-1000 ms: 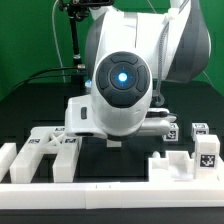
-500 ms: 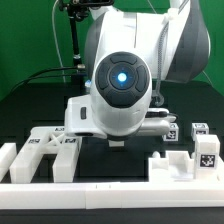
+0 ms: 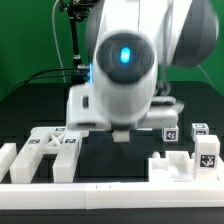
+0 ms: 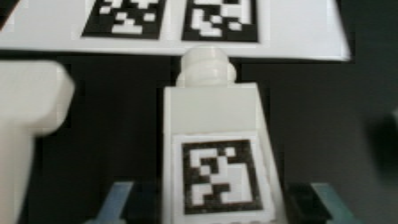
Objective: Assemble chair
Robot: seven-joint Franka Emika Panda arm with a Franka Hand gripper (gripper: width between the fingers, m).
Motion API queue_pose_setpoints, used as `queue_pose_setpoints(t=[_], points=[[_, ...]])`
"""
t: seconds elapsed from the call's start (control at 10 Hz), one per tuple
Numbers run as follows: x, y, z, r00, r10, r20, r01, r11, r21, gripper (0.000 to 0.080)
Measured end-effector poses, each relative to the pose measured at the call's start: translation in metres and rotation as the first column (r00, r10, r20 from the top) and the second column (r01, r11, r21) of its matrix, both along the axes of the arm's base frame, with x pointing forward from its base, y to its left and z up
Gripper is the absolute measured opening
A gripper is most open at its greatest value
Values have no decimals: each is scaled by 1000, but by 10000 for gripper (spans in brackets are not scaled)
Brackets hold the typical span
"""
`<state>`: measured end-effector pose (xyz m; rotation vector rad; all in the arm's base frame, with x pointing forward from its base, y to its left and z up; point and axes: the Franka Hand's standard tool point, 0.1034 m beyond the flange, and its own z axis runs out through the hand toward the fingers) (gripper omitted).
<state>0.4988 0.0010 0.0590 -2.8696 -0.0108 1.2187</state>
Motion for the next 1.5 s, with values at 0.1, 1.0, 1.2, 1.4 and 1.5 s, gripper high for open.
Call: queue_pose_setpoints(t=[0.1, 1.0, 1.2, 1.4, 1.5], points=[[10, 0, 17, 999, -2, 38, 2, 1000, 6, 285], [99, 14, 86, 751, -88, 654, 72, 996, 51, 286], [92, 13, 81, 650, -78, 756, 76, 996, 38, 286], [103, 13, 79, 512, -58, 857, 81, 997, 19, 286], [98, 28, 68, 435, -38, 899, 69, 998, 8, 286]])
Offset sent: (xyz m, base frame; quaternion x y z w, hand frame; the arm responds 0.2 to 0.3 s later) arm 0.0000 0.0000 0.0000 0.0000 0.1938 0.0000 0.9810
